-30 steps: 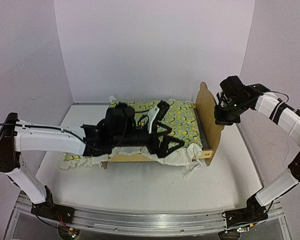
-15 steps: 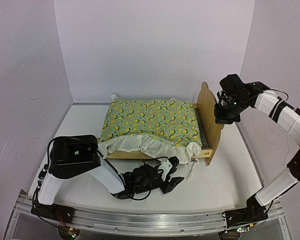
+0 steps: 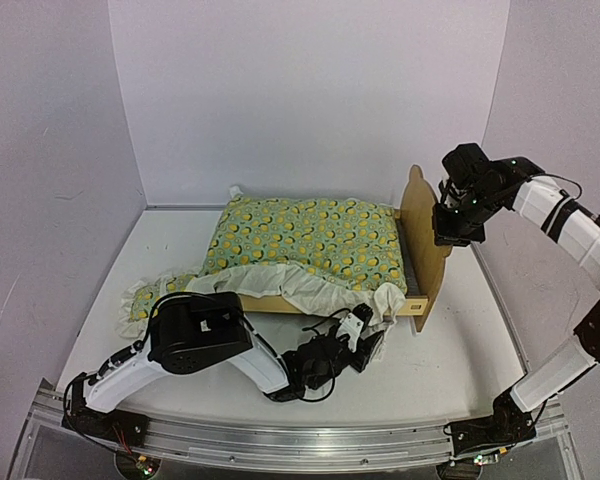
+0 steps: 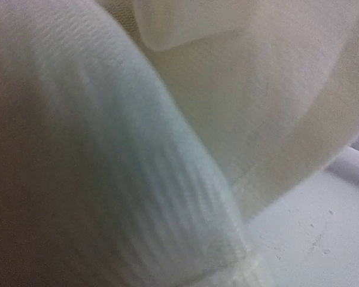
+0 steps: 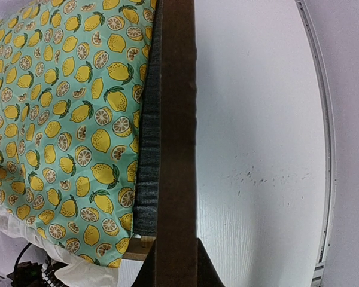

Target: Set up the pet bed

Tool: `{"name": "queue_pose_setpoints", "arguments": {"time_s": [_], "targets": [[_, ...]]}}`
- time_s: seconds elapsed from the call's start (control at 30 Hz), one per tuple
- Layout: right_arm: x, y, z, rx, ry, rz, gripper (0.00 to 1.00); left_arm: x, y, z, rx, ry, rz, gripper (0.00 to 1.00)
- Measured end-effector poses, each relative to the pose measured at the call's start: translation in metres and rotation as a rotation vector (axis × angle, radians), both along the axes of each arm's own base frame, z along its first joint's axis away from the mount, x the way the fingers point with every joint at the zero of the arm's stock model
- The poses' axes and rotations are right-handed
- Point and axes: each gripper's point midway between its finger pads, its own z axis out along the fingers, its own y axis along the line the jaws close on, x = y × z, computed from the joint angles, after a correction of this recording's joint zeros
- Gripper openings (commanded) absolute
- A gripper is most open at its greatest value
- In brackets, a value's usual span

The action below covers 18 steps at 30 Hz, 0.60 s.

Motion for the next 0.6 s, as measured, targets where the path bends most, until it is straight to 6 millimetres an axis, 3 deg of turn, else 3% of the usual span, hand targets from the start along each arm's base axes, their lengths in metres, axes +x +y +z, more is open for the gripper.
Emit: {"name": "queue_pose_setpoints", "arguments": {"time_s": [0.13,0.2,0.27,0.33,0.6], "targets": [[0.000,0.000,0.000,0.003,0.000,-0.009,0.00,0.008,-0.006,0.002,-0.028,-0.001,0.019,0.32],[0.000,-0.001,0.000,0.004,-0.001,-0.013,0.00,0.013,-0.008,0.002,-0.034,-0.001,0.026,0.23],[0.000,-0.001,0.000,0.004,-0.001,-0.016,0.00,0.018,-0.011,0.004,-0.038,-0.005,0.033,0.06],[0.001,-0.002,0.000,0.004,-0.002,-0.023,0.00,0.022,-0.012,0.007,-0.040,-0.008,0.035,0.00],[0.002,-0.002,-0.003,0.015,0.000,-0.044,0.00,0.000,-0.032,0.003,0.012,-0.013,-0.091,0.00]]}}
